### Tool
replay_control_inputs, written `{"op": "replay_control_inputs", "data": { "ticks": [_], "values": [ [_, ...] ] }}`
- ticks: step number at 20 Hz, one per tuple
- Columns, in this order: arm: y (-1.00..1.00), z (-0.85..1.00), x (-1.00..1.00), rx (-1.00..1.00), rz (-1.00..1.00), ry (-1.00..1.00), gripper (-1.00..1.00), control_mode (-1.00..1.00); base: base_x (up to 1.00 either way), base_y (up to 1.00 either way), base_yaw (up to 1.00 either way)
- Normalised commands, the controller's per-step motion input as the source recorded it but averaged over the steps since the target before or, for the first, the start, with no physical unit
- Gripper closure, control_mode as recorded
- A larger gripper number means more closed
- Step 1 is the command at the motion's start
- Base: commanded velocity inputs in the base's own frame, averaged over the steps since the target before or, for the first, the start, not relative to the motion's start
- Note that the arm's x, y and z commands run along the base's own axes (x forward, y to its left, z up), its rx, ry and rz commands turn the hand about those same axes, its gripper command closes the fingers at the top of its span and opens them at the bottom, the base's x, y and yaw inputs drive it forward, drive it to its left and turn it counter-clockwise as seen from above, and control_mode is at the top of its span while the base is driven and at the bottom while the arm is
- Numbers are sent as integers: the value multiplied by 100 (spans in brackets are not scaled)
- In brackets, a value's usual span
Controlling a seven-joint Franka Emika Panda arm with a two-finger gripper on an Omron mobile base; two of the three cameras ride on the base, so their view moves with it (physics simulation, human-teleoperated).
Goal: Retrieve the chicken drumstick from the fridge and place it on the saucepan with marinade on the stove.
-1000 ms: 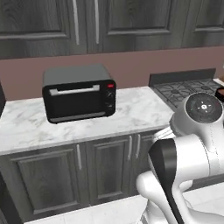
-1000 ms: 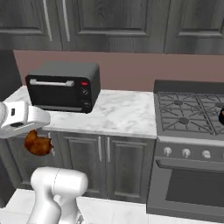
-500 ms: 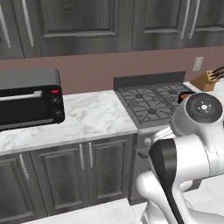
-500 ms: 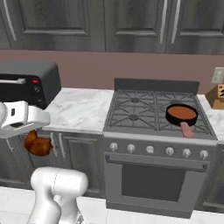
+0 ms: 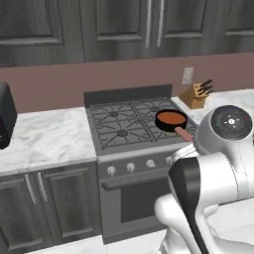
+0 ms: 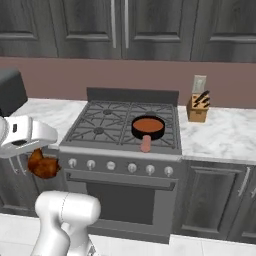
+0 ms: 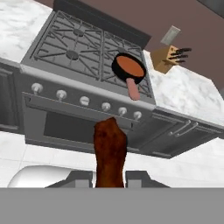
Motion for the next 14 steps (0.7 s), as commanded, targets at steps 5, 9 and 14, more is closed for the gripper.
{"op": "replay_control_inputs", "data": {
  "ticks": [5,9,14],
  "values": [
    [0,0,0,0,0,0,100,100,32,-97,1],
    [0,0,0,0,0,0,100,100,45,-63,13],
    [0,0,0,0,0,0,100,100,51,-23,9]
  ]
}}
